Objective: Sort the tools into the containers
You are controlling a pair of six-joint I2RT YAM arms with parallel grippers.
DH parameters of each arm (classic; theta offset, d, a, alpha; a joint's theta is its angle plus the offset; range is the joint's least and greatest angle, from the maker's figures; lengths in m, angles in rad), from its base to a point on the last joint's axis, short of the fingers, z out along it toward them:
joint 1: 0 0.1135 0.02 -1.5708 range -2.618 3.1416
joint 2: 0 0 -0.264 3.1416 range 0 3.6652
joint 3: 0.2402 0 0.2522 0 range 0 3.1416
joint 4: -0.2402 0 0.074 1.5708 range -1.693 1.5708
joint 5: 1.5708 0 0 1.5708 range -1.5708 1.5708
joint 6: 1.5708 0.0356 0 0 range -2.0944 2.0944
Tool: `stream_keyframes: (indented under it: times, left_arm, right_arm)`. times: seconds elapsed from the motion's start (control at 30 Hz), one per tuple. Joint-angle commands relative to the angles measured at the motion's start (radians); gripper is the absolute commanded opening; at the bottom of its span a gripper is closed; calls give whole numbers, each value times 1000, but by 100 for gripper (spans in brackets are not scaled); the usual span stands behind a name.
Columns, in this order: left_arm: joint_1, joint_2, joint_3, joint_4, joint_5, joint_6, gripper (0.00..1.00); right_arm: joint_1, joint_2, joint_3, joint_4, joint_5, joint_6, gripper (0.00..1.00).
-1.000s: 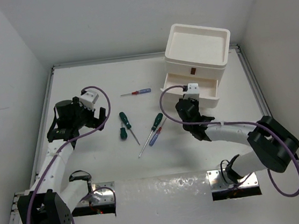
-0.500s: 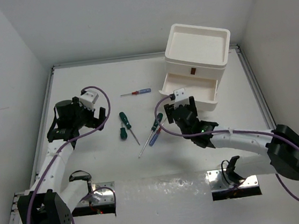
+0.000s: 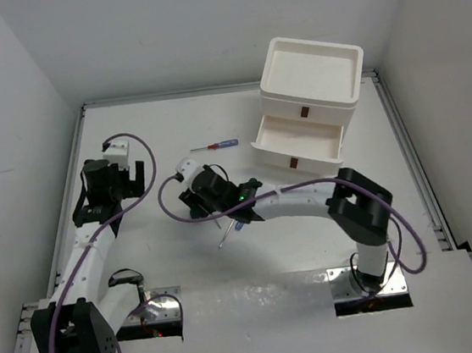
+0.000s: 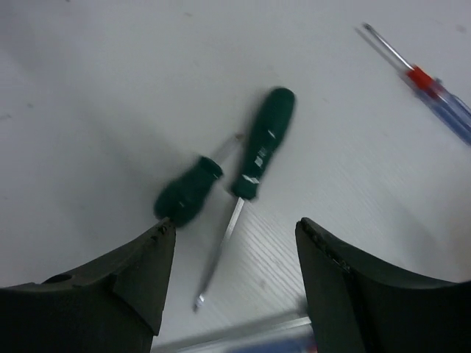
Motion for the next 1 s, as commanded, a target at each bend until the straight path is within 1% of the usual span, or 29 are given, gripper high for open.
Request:
stream_keyframes:
  times: [0.0,0.03,0.07,0.1,0.17,0.3,0.37,0.43,0.57,0.6,0.63,0.73,0.77,0.8,0.83,0.9,0.93,0.97]
  left_arm:
    - [91,-43,-35,58,-126,-47,100]
    - [111,-45,-39,64,-115,-52,100]
    - [133,-45,-40,63,-81,-52,100]
    - [165,-43,-42,58,-64,-53,100]
    - [182,-42,-42,54,-38,-50,100]
    - [182,-37,-51,60,-11,-44,100]
    - [184,-33,-52,61,3,-41,100]
    - [182,-26,-54,64,8,-37,100]
    - [184,-11,-55,67,5,-35,100]
    - [182,-8,-54,67,8,-35,100]
    - [182,-5,-55,66,14,-33,100]
    - [182,-6,-54,60,22,-32,100]
    - [184,-8,-52,61,22,-32,100]
    - [182,-10,-54,60,22,-30,100]
    - [184,-11,-55,61,26,-30,100]
    - [182,-10,-55,60,34,-29,100]
    - [182,-8,-54,60,40,-29,100]
    - [182,-7,-54,58,43,-27,100]
  right_arm:
    - [-23,126,189,-36,-184,-46,65]
    - [-26,168,238,-71,-195,-41,65]
    - [-32,244,327,-98,-196,-28,65]
    - [-37,277,363,-129,-193,-18,65]
    - [-57,344,432,-140,-172,18,64]
    - [-106,406,477,-128,-134,77,55]
    - [-120,435,503,-139,-120,80,54]
    - [-129,453,509,-139,-139,80,52]
    - [-129,489,484,-106,-133,87,49]
    - [-131,499,480,-103,-121,91,47]
    - [-134,506,480,-103,-117,95,42]
    - [-154,515,458,-108,-77,136,34]
    - [-164,509,439,-94,-77,152,33]
    - [-189,489,416,-80,-96,169,29]
    - [-200,477,365,-29,-109,199,21]
    - [-219,452,322,5,-127,199,10]
    - [-220,429,299,24,-127,168,0]
    - [-220,421,294,29,-132,144,0]
